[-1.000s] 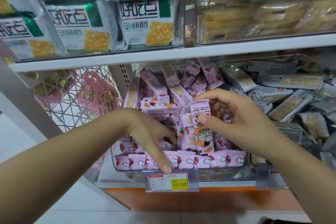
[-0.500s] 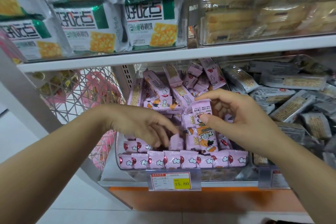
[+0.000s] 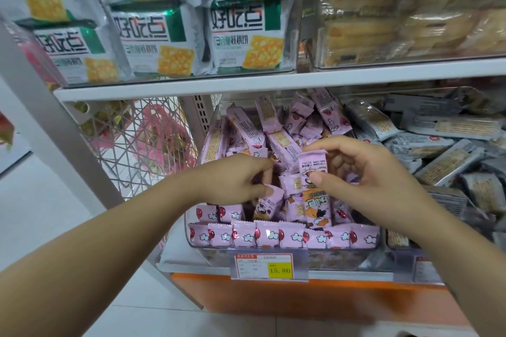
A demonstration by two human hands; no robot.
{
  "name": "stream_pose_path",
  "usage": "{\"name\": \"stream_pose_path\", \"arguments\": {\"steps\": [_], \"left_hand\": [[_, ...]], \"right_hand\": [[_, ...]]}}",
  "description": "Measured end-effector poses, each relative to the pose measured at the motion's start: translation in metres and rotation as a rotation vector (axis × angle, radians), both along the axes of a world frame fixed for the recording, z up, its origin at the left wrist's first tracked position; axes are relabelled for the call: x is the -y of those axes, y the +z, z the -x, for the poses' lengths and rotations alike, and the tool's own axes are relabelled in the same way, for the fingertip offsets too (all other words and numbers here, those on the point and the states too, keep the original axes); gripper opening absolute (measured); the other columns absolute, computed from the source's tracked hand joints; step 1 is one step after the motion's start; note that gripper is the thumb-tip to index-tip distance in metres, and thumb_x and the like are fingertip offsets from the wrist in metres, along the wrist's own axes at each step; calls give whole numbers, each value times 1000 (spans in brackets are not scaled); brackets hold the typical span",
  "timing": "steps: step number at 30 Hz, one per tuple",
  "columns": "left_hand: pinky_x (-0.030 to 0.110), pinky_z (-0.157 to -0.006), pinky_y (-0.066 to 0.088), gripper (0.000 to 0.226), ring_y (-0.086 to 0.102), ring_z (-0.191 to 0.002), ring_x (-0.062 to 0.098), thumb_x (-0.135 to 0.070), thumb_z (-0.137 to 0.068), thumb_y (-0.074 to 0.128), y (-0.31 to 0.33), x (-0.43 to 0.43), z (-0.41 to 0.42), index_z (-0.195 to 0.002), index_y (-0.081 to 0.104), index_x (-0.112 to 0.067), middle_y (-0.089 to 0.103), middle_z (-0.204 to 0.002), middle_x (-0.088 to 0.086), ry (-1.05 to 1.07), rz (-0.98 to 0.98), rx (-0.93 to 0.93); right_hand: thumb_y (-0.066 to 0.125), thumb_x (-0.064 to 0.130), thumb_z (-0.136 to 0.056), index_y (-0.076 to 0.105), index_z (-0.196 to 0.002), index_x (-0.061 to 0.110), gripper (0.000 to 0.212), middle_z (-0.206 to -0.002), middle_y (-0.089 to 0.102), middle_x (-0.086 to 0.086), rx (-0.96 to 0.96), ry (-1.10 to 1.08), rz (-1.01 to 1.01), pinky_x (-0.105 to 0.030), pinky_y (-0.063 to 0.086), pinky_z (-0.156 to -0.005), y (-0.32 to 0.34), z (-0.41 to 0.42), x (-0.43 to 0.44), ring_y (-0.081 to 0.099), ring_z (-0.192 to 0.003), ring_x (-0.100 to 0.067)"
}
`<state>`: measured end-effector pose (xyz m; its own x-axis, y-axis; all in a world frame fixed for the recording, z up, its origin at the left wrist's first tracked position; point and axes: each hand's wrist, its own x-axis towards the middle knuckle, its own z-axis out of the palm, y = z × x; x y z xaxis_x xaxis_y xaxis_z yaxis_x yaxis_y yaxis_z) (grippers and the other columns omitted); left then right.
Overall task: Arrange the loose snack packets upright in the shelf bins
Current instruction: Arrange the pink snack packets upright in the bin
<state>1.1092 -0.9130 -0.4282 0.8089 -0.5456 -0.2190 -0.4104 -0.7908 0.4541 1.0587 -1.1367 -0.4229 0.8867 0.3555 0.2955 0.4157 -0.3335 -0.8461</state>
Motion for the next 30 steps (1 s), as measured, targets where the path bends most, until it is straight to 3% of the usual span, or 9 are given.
{"name": "stream_pose_path", "arguments": {"steps": [4, 6, 10, 14, 17, 21, 23, 25, 30], "left_hand": [[34, -71, 53, 18, 69, -73, 6, -24, -97, 53, 3, -1, 3, -83, 44, -17, 67, -75, 4, 34, 6, -58], [33, -68, 52, 17, 69, -70, 4, -24, -98, 51, 4, 0, 6, -84, 43, -17, 68, -74, 3, 35, 9, -52], [17, -48, 33, 8, 47, -44, -3, -24, -98, 50, 12, -5, 12, -92, 46, -21, 52, -51, -12, 40, 109, 84], [28, -50, 29, 20, 28, -40, 9, -30, -98, 48, 13, -23, 20, -114, 47, -40, 34, -43, -3, 110, 210, 221], [32, -51, 39, 32, 46, -47, 28, -31, -97, 48, 16, -34, 31, -113, 44, -58, 58, -60, 13, 183, 334, 315], [37, -54, 43, 37, 56, -61, 42, -22, -98, 48, 16, -46, 40, -104, 53, -58, 55, -70, 27, 339, 511, 394], [48, -70, 52, 36, 64, -67, 39, -19, -98, 45, 18, -47, 47, -98, 58, -52, 61, -88, 22, 407, 633, 354], [46, -77, 56, 46, 69, -72, 30, -7, -100, 40, 17, -45, 53, -86, 63, -44, 66, -89, 3, 488, 809, 230], [30, -60, 59, 33, 68, -68, 29, 11, -90, 31, 20, -29, 59, -78, 51, -12, 62, -83, 12, 671, 1208, -143]], "right_hand": [[69, 32, -76, 65, -100, 37, 25, -70, 51, -2, 3, 2, 0, -31, 45, -64, -1, -1, 0, 49, -68, -25], [70, 28, -78, 65, -100, 37, 25, -72, 51, -3, 4, 6, -2, -32, 45, -64, -1, -1, 0, 49, -68, -26], [68, 37, -76, 64, -99, 40, 24, -73, 51, -1, 22, 1, -7, -29, 45, -63, -2, 0, 1, 49, -67, -23], [64, 44, -71, 64, -98, 41, 27, -75, 57, 7, 79, -83, -120, -26, 48, -65, 1, 1, 0, 53, -71, -21], [71, 39, -78, 65, -101, 36, 25, -84, 65, -1, 80, -116, -217, -38, 53, -75, 0, 2, -2, 60, -79, -25], [72, 29, -79, 64, -100, 33, 23, -85, 66, -12, 83, -137, -231, -39, 53, -73, -1, 5, -11, 60, -77, -26], [70, 21, -79, 63, -96, 36, 24, -83, 66, -9, 71, -137, -247, -37, 53, -72, -1, 7, -16, 60, -76, -26], [69, 17, -81, 64, -91, 37, 23, -81, 67, -3, 47, -124, -284, -37, 53, -73, -1, 8, -19, 61, -77, -27], [66, 13, -84, 64, -89, 29, 18, -86, 70, 2, 3, -109, -382, -25, 56, -69, 2, 8, -24, 67, -78, -19]]}}
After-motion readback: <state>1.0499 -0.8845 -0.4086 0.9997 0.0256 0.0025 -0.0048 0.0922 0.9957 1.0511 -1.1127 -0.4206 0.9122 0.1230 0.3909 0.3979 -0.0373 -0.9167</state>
